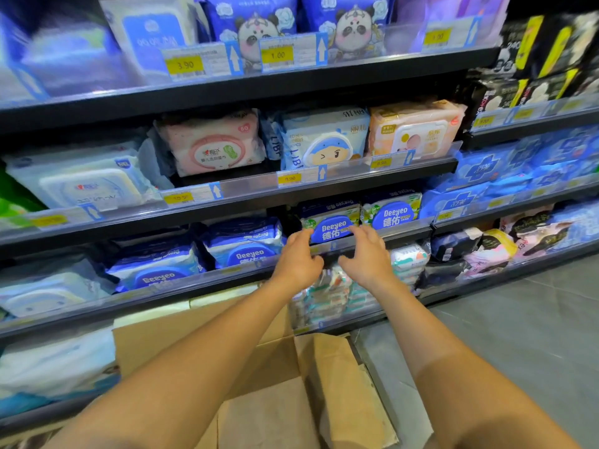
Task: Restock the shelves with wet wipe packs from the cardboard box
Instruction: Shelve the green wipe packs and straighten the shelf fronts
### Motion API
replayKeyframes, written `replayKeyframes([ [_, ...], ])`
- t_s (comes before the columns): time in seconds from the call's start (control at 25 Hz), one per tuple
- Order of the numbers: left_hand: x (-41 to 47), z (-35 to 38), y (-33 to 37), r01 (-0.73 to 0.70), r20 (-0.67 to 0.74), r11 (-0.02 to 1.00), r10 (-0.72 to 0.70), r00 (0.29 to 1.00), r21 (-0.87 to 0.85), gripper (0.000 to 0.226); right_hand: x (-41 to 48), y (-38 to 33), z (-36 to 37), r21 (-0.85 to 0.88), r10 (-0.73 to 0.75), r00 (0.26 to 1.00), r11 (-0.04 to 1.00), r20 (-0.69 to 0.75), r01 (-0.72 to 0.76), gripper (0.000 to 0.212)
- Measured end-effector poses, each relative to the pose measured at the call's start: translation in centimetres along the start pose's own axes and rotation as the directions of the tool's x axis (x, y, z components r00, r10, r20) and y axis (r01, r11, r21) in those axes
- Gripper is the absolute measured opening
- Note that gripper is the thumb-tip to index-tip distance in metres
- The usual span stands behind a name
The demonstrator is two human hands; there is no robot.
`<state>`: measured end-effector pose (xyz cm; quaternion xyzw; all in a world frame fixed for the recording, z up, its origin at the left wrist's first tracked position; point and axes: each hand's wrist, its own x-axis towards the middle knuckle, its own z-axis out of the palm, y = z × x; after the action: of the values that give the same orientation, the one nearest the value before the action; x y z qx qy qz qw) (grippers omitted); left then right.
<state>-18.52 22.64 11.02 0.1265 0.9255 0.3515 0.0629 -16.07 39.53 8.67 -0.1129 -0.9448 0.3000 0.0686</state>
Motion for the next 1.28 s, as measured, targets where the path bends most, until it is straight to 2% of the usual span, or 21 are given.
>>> replayKeyframes([
  [0.08,-2.6,-1.3,-1.5,-0.081,-0.040,0.987,0.087,0.995,0.138,0.061,-1.2,-1.8,0.4,-0.048,-0.055,0.998,0.997,0.011,0.055,0.076],
  [0.2,-6.5,-4.6,-4.8,-0.111,-0.101,0.935,0.153,0.983,0.338,0.062,-3.1,-5.5,1.7,-0.095,-0.133,0.990,0.986,0.046,0.137,0.075],
  [0.36,-10.4,-9.9,-10.3,-0.022,-0.171,0.881,0.116,0.979,0.473,0.067,-5.4,-10.7,4.0,-0.110,-0.222,0.968,0.966,0.115,0.234,0.074],
  [0.52,-12.4,-14.2,-16.3,0.111,-0.231,0.859,0.009,0.973,0.499,0.072,-5.6,-13.4,6.6,-0.136,-0.258,0.956,0.951,0.137,0.277,0.076],
  [0.72,-12.4,-16.8,-21.9,0.215,-0.335,0.892,-0.078,0.939,0.396,0.071,-4.4,-14.8,9.5,-0.155,-0.216,0.971,0.961,0.099,0.230,0.073],
  [0.84,-11.3,-17.2,-22.0,0.262,-0.433,0.909,-0.104,0.895,0.324,0.067,-3.4,-15.2,10.4,-0.159,-0.185,0.983,0.970,0.001,0.182,0.067],
  [0.96,-10.3,-18.1,-22.1,0.344,-0.527,0.886,-0.139,0.838,0.312,0.068,-2.3,-14.9,10.9,-0.114,-0.170,0.985,0.979,-0.020,0.167,0.065],
  [1.12,-8.8,-19.2,-23.2,0.403,-0.474,0.904,-0.295,0.830,0.144,0.070,-1.5,-14.8,11.4,-0.058,-0.168,0.985,0.984,-0.027,0.166,0.061],
  [1.2,-8.4,-19.1,-23.3,0.359,-0.466,0.930,-0.285,0.838,0.077,0.064,-1.4,-14.7,11.4,-0.054,-0.175,0.984,0.983,-0.027,0.174,0.060],
  [1.28,-8.4,-18.6,-23.3,0.294,-0.451,0.951,-0.224,0.864,0.092,0.061,-1.3,-14.5,11.2,-0.051,-0.194,0.981,0.980,-0.024,0.193,0.059],
])
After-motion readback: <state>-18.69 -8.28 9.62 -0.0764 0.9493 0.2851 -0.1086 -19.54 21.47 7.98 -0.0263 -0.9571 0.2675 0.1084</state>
